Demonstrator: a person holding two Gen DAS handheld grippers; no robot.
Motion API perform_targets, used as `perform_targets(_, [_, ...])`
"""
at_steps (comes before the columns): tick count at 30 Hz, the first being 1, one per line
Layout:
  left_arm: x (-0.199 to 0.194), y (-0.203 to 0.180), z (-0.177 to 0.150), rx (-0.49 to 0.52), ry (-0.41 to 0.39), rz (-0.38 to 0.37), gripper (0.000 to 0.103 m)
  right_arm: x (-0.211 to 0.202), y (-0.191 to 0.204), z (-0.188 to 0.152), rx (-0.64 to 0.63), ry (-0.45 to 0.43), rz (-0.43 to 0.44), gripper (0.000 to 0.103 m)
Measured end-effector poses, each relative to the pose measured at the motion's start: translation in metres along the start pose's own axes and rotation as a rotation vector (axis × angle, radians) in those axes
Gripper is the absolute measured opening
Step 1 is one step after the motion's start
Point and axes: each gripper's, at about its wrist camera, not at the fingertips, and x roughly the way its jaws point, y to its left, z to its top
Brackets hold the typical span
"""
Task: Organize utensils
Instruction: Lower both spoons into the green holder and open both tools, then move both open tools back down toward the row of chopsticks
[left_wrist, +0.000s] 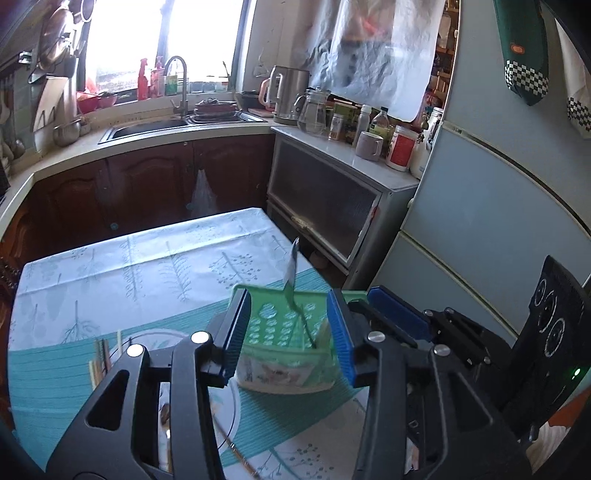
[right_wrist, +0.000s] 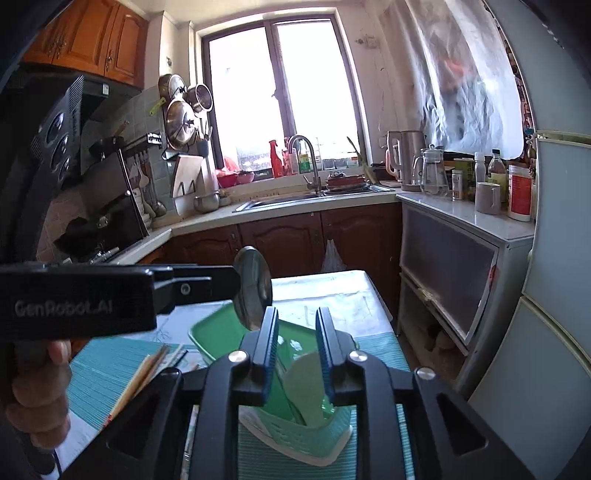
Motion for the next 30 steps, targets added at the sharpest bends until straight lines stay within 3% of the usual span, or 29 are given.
perform_targets(7, [-0.029, 0.019, -0.03, -0.066, 0.054, 0.055, 0.04, -0.015, 0.016, 0.001, -0.007, 0.004, 0.036, 0.021])
perform_targets(16, [-0.067, 0.061, -0.091, -0.136, 0.107, 0.164, 0.04, -0.026, 0.049, -0.007, -0.024, 0.065, 0.108, 0.021])
perform_targets(21, [-0.086, 0.086, -0.118, -0.182, 0.15, 0.173, 0.04, -0.026, 0.066, -0.015, -0.042, 0.111, 0.137, 0.021])
perform_targets(30, [-0.112, 0.119, -0.145, -0.272, 0.143, 0.219, 0.04, -0.023, 0.09, -0.024, -0.081, 0.166, 0.155, 0.021])
